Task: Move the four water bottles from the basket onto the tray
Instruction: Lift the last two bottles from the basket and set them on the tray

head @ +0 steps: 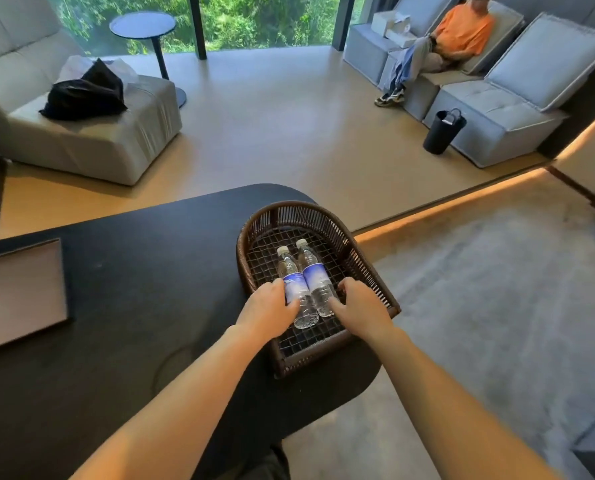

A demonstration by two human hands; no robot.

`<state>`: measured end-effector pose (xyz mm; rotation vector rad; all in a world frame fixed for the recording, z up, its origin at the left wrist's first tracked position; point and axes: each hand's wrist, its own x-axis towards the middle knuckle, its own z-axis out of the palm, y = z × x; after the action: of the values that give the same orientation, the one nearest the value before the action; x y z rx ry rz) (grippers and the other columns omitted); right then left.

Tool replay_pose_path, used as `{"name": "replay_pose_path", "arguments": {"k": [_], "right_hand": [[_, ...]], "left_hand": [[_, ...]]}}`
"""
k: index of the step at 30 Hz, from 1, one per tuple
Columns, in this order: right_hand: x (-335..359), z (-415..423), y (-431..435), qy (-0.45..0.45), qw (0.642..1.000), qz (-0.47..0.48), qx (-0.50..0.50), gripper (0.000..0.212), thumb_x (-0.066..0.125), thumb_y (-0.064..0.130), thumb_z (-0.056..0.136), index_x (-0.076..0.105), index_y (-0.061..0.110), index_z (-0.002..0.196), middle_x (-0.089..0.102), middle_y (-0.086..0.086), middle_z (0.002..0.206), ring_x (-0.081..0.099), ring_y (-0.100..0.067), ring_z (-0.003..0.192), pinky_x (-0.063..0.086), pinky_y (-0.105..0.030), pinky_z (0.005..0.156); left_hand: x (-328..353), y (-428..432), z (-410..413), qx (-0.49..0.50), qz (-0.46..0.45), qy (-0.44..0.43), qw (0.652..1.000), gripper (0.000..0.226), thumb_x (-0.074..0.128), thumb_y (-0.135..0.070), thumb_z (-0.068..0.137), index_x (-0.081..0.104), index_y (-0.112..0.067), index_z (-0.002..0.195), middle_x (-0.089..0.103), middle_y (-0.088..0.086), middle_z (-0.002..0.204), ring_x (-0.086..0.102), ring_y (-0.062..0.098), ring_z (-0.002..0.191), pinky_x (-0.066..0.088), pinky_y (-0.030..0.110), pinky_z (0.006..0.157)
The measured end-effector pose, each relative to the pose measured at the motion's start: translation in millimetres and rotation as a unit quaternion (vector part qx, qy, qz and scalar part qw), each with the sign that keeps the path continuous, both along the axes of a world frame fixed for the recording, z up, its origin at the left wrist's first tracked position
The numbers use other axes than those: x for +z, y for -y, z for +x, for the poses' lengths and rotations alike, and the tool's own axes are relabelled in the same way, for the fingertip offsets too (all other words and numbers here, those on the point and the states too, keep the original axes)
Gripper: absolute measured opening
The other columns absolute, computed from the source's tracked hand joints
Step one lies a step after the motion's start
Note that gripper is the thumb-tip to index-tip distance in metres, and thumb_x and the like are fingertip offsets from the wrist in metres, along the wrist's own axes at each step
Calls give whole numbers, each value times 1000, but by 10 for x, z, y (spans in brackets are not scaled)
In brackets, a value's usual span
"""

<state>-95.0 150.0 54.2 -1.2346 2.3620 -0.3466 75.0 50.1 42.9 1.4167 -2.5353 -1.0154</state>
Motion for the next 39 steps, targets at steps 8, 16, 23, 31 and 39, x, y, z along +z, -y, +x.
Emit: {"name": "replay_pose_path", "arguments": {"k": [8, 16, 23, 31, 39], "right_hand": [[-385, -564, 942, 57, 996, 70, 17, 47, 60, 39, 94, 55, 9, 129, 65, -11, 119, 63, -31, 107, 53, -44, 89], [-824, -832, 1509, 129, 986, 101, 2, 49, 70, 41, 92, 54, 10, 126, 64, -7, 117, 62, -24, 104, 50, -37, 85], [-1018, -882, 1671, 156, 981, 109, -17, 51, 81, 38, 85, 55, 9, 119, 59, -4, 110, 56, -19, 96, 43, -31, 78], [-1043, -891, 1559, 195, 975, 82, -63, 54, 89, 46, 66, 65, 8, 95, 72, -5, 94, 71, -23, 85, 60, -47, 81], [-757, -850, 1100, 204, 977, -27, -60, 48, 91, 32, 74, 62, 19, 110, 70, 5, 102, 67, -8, 91, 57, -32, 81]], "left_hand": [[-527, 801, -635, 111, 112, -10, 987, 43, 62, -38, 95, 55, -6, 122, 61, 13, 119, 59, 25, 99, 45, 33, 78], [-948, 1118, -905, 197, 185, 9, 963, 60, 70, -43, 90, 51, -1, 129, 63, 17, 124, 63, 31, 109, 45, 31, 75], [-1063, 1159, -963, 231, 238, 8, 944, 56, 79, -48, 82, 58, -8, 116, 68, 6, 108, 61, 17, 83, 38, 24, 50], [-997, 1100, -868, 270, 257, -56, 926, 45, 87, -42, 68, 66, -17, 98, 73, -1, 94, 71, 14, 83, 63, 38, 70], [-735, 802, -733, 261, 234, -147, 925, 28, 88, -27, 70, 73, -23, 94, 77, -5, 87, 74, 11, 82, 63, 41, 78]]}}
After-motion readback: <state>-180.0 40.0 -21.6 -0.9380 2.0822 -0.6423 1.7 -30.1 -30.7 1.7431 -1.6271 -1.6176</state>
